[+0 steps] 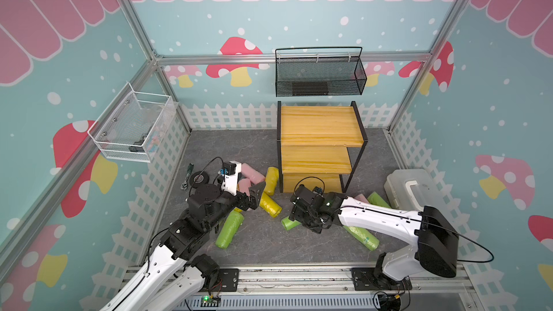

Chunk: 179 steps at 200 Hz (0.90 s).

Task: Sort the rolls of trash bags by color and place them on the shelf
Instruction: Pick up the roll of trash bags from the center of the board.

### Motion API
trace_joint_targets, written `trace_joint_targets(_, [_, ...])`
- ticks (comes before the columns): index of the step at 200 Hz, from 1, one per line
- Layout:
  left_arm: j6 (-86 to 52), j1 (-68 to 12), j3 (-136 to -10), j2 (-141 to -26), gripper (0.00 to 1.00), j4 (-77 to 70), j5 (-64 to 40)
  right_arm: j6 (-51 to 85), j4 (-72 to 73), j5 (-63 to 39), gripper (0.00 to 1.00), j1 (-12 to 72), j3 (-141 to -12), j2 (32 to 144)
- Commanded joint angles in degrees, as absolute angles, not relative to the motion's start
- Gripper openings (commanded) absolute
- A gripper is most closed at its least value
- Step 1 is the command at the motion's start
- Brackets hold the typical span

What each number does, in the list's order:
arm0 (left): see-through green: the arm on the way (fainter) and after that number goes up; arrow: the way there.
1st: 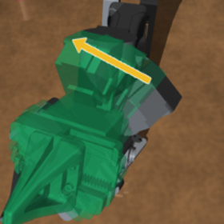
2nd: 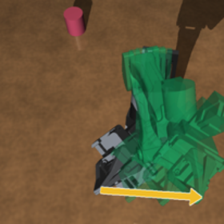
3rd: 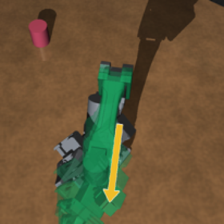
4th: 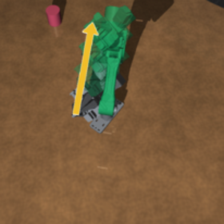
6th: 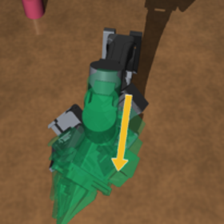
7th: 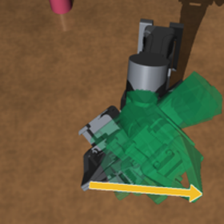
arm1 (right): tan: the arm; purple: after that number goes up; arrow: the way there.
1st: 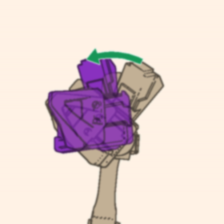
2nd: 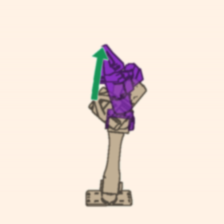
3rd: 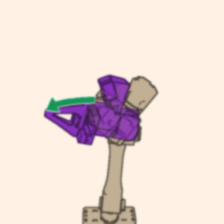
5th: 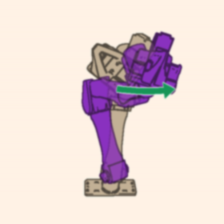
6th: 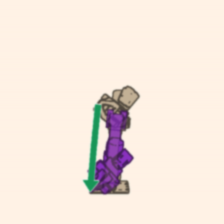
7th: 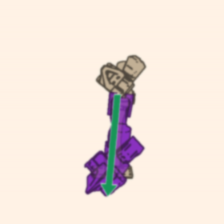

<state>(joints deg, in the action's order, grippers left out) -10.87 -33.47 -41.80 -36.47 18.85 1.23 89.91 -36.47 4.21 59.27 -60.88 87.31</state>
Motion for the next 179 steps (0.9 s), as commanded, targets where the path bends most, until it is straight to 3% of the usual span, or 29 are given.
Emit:
trace_joint_targets(1, [-10.4, -33.7, -40.9, -35.3, 0.99, 17.7, 1.8, 94.9, -36.2, 7.3, 0.82, 60.3, -64.9, 90.4])
trace_joint_targets(97, [-10.3, -33.7, -39.5, -33.0, 0.99, 15.8, 1.8, 104.7, -37.2, 5.9, 0.79, 60.6, -65.2, 99.3])
trace_joint_targets(155, [-10.4, -33.8, -39.6, -33.0, 0.99, 16.1, 1.6, 106.2, -35.4, 3.5, 0.66, 60.5, -66.0, 105.0])
trace_joint_targets(179, [-10.5, -33.7, -39.6, -32.8, 0.99, 16.2, 1.8, 106.7, -33.9, 3.4, 0.56, 60.6, -62.6, 104.6])
